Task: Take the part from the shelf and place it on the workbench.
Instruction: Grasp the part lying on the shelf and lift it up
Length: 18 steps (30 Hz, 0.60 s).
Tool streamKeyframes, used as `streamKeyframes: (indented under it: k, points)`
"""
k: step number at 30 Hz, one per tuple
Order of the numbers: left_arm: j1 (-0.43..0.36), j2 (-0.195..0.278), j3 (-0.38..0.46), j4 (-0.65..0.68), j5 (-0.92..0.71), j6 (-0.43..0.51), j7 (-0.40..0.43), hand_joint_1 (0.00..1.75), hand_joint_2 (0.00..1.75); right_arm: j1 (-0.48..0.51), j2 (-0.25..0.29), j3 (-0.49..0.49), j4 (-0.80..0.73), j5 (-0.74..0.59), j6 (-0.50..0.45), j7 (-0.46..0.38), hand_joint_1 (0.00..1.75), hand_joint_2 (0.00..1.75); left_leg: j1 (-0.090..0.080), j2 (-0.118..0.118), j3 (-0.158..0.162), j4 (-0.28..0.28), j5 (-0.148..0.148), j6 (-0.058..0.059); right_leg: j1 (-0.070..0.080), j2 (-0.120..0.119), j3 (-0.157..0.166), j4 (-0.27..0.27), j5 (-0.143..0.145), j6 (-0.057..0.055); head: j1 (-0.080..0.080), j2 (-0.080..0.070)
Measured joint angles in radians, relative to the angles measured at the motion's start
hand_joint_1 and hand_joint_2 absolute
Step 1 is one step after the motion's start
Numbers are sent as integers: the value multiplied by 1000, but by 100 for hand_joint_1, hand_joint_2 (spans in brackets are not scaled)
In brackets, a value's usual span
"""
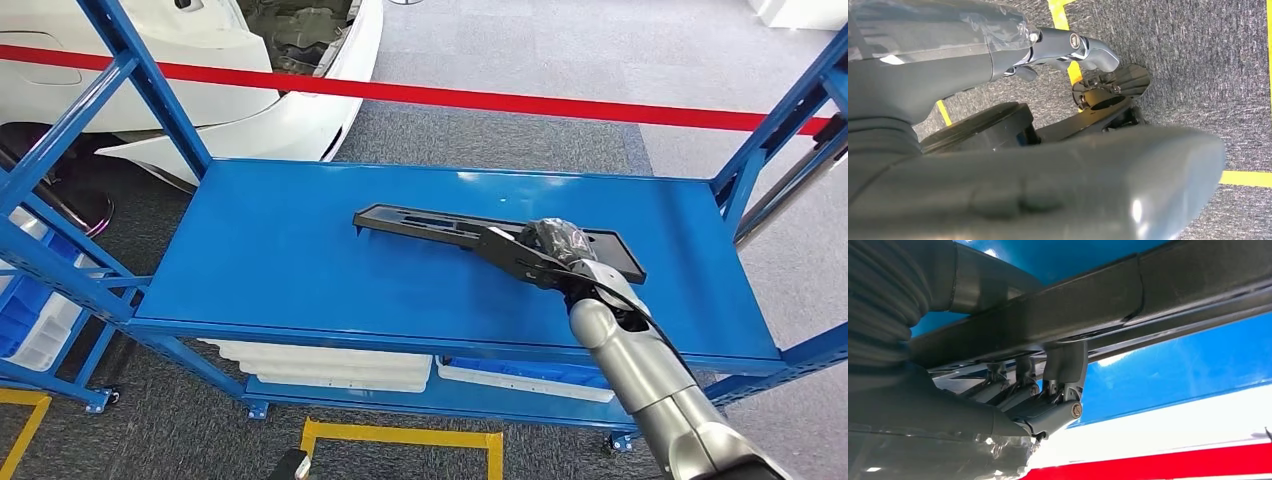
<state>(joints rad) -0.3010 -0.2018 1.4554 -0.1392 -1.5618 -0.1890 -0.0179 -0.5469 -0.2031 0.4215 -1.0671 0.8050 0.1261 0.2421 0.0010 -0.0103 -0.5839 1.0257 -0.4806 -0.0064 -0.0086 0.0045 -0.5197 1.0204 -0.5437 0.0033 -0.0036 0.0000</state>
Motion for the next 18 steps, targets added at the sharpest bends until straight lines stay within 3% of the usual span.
streamKeyframes:
  k: [9, 14, 18]
  points:
    - [0, 0, 3, 0, 1, 4, -3, 0, 0, 0, -1, 0, -11, 1, -1, -1, 175, 175, 0, 0, 1, 0, 0, 0, 0, 0, 2, 0, 0, 0, 0, 0]
    - [4, 1, 8, 0, -3, 5, -42, 0, 0, -2, -16, -16, -92, 13, 5, 16, 175, 175, -1, 0, 1, 1, 0, 0, -1, 0, 1, 0, 0, 0, 0, 0]
    - [11, 4, 8, 0, -6, -2, -72, 0, 175, -36, -44, -49, -206, 24, 38, 19, 175, 175, -1, 0, 1, 1, 0, 0, -1, 0, 1, 0, 0, 0, -1, 0]
